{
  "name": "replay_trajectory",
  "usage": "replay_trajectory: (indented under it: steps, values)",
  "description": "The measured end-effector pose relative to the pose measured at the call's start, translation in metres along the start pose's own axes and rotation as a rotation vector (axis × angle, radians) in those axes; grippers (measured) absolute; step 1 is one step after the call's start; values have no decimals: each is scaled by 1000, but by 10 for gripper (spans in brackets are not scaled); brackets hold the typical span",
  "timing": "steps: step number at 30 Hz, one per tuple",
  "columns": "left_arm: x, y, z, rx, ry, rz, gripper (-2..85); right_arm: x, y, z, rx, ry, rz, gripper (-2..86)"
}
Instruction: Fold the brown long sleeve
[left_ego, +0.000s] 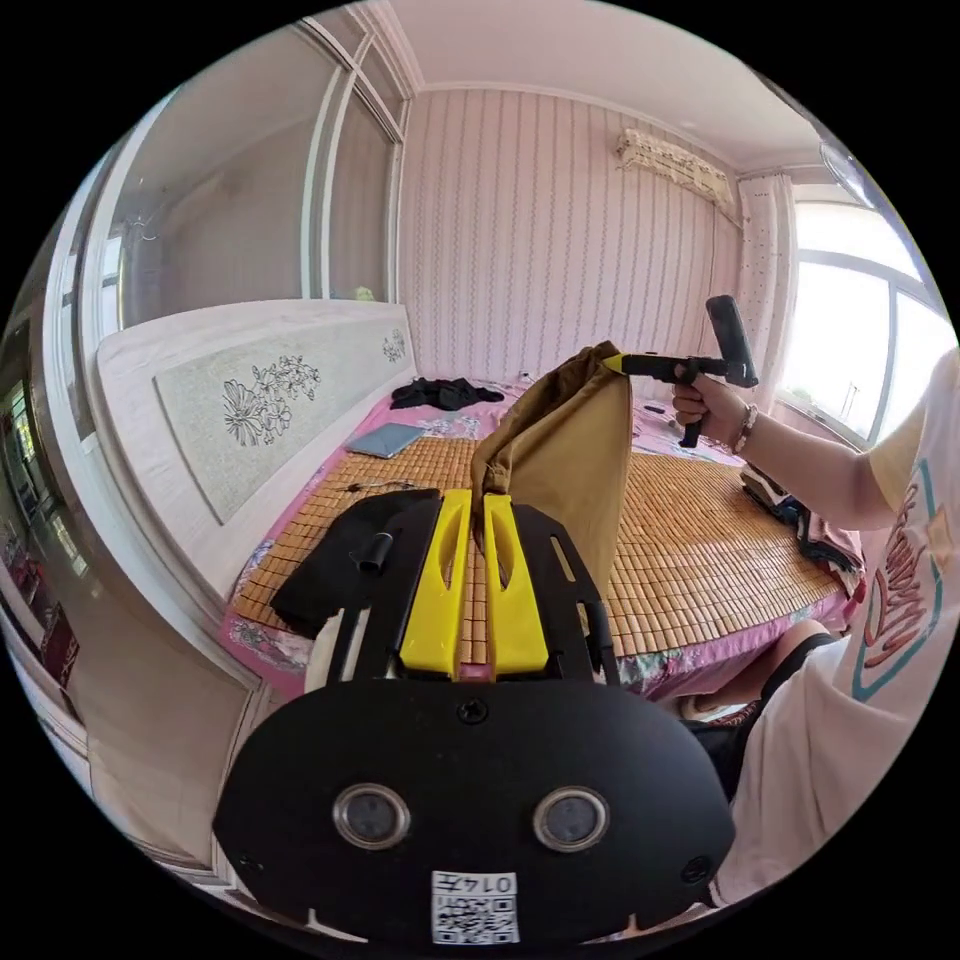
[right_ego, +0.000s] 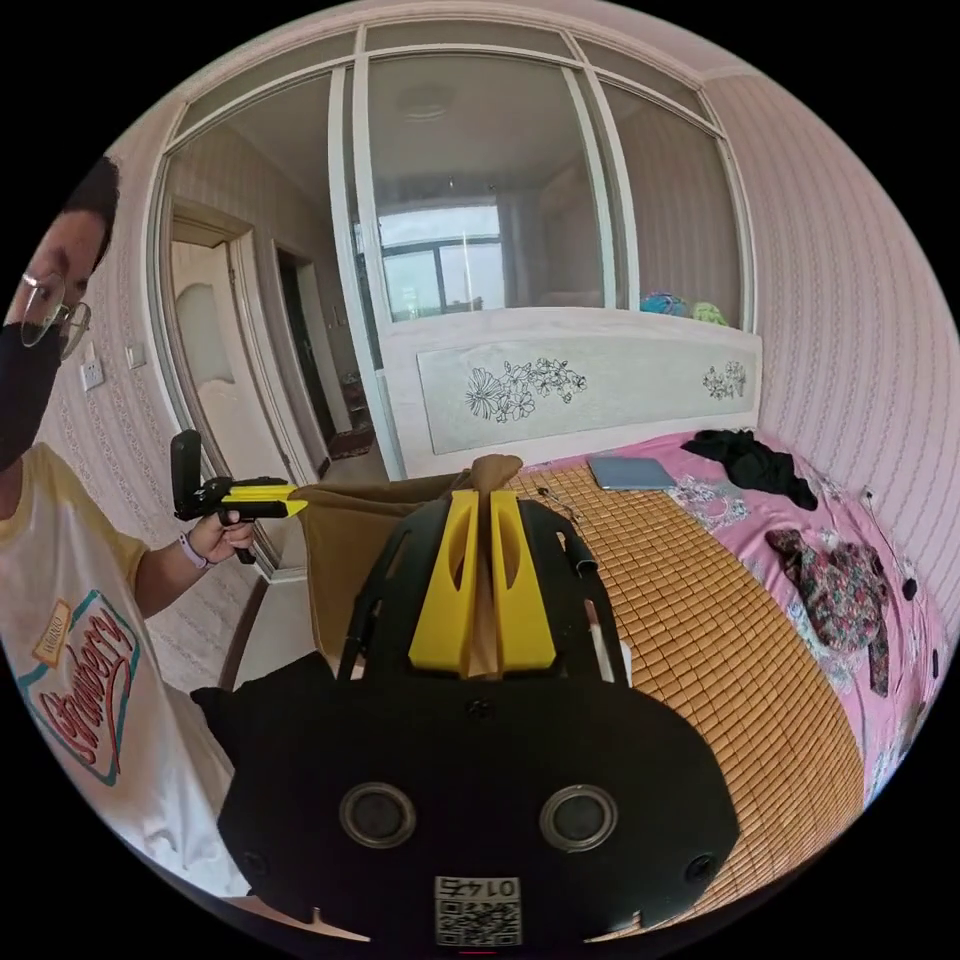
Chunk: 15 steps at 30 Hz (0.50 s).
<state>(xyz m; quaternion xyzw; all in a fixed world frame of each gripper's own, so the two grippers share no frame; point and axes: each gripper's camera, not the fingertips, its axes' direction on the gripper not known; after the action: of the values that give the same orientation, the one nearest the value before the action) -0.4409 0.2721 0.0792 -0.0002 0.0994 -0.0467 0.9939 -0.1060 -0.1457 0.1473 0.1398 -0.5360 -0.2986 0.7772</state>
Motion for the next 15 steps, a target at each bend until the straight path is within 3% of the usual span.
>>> replay_trajectory:
  steps: [4, 8, 12, 15]
  values:
    - [-99, 11, 36, -89, -199, -237, 47, 37, -87, 168, -255, 50, 170, 33]
    - [-154, 75, 48, -138, -257, -551, 37, 60, -77, 253, -488, 186, 346, 11]
    - [-120, 108, 53, -215, -241, -458, 0, 44, 1, 246, -559, 153, 198, 1]
    - [-77, 118, 67, -274, -90, -343, -8, 37, 90, 209, -715, 256, 177, -2]
